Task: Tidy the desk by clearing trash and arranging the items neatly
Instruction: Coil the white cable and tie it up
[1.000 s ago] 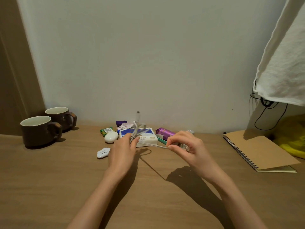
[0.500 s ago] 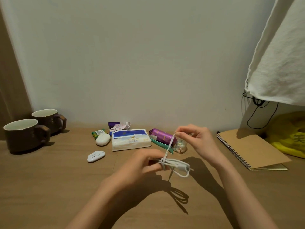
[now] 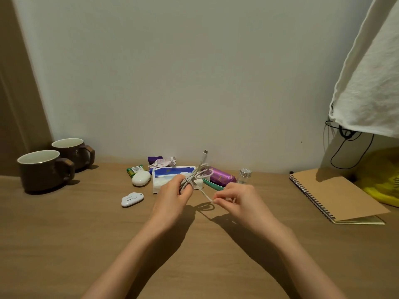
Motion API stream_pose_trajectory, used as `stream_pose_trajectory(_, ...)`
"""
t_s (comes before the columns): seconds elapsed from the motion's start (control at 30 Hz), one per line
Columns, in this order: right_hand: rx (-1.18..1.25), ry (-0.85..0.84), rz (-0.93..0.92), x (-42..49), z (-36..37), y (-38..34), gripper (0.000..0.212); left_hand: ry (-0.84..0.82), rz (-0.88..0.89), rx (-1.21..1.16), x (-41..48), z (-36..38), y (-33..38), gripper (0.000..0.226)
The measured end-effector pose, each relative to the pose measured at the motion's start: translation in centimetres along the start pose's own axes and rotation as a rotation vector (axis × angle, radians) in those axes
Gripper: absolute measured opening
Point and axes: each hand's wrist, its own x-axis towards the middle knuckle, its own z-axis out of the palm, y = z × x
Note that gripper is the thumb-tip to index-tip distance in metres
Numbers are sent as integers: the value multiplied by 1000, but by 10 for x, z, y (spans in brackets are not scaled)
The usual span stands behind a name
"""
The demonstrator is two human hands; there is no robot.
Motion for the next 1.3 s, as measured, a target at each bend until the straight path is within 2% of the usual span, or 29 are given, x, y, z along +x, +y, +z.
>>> stream_pose_trajectory(0.07,-180,-21,-141,-3,3,-8,18,56,62,216,-3,0,-4,11)
stream_pose_trajectory(0.2,-326,85,-410,-4,8,-21,29,110,109,559,-4,0,-3,10)
stream_pose_trajectory(0.3,-450,216,-567,1,5,-21,11,35,240,708,-5,-1,-6,12)
stream_pose_trajectory(0.4,-481,314,-565,3,-7,-19,18,-89,470,713,-6,-1,-7,18)
stream_pose_trajectory(0.5,-343,282,-446,3,-20,-9,24,-242,632,628,-7,-2,-3,14)
stream_pose_trajectory(0.63,216,163,-112,1,-44,3,13,-376,509,159,-14,-1,15,15)
stream_pose_trajectory(0.77,400,128,-13,2,-39,4,14,-387,362,-209,-18,3,32,18)
stream_pose_trajectory(0.9,355,162,33,5,-19,-3,16,-254,217,-376,-18,3,35,12)
stream_pose_trajectory(1.07,141,205,-42,3,-8,-11,16,-171,37,-347,-11,7,26,13)
stream_pose_trajectory(1.17,-6,270,-118,0,-3,-14,21,-192,-20,-300,-9,10,18,10)
stream_pose_trajectory(1.23,-40,301,-149,-1,-1,-14,23,-175,-34,-359,-9,12,17,5)
stream_pose_trajectory(1.3,-13,298,-148,-1,-2,-15,24,-145,-16,-417,-9,12,17,17)
